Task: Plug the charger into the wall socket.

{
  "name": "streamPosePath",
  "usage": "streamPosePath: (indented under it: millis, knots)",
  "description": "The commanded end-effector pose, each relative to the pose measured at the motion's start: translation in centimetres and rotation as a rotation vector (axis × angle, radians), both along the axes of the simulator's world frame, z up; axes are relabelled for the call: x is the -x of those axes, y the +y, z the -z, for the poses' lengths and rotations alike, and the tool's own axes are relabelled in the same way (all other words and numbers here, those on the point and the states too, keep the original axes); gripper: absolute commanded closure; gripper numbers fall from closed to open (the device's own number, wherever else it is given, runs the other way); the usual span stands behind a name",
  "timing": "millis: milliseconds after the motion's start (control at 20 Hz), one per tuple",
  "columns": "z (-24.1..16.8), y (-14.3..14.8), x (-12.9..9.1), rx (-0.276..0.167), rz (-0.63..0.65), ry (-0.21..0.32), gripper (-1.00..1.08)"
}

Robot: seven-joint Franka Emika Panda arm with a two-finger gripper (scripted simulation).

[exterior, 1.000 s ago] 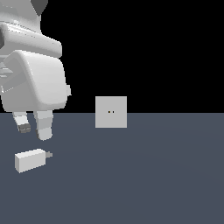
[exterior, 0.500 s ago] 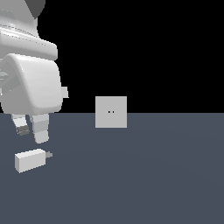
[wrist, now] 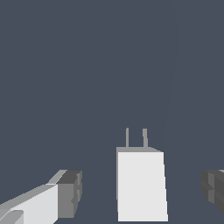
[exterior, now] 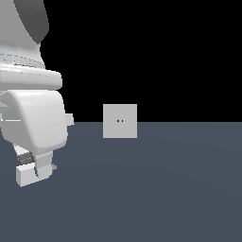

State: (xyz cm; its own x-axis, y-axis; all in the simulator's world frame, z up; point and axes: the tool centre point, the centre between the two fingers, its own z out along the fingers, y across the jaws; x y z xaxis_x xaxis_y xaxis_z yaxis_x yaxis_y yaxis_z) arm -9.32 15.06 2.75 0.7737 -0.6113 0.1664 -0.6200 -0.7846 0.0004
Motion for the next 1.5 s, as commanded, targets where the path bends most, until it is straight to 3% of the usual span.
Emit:
streamPosePath:
  millis: [0, 250, 300, 1000, 1450]
  knots:
    - [0.9, 0.0, 0.0, 0.0, 0.001, 0.0, -0.92]
    - [1.6, 0.0, -0.1, 0.0, 0.001, -0.001, -0.92]
    - [1.6, 0.0, -0.1, 0.0, 0.001, -0.001, 1.08]
    - [1.4, -0.2, -0.1, 0.0, -0.007, -0.001, 1.08]
    - [0.4, -2.1, -0.4, 0.001, -0.084, -0.002, 1.08]
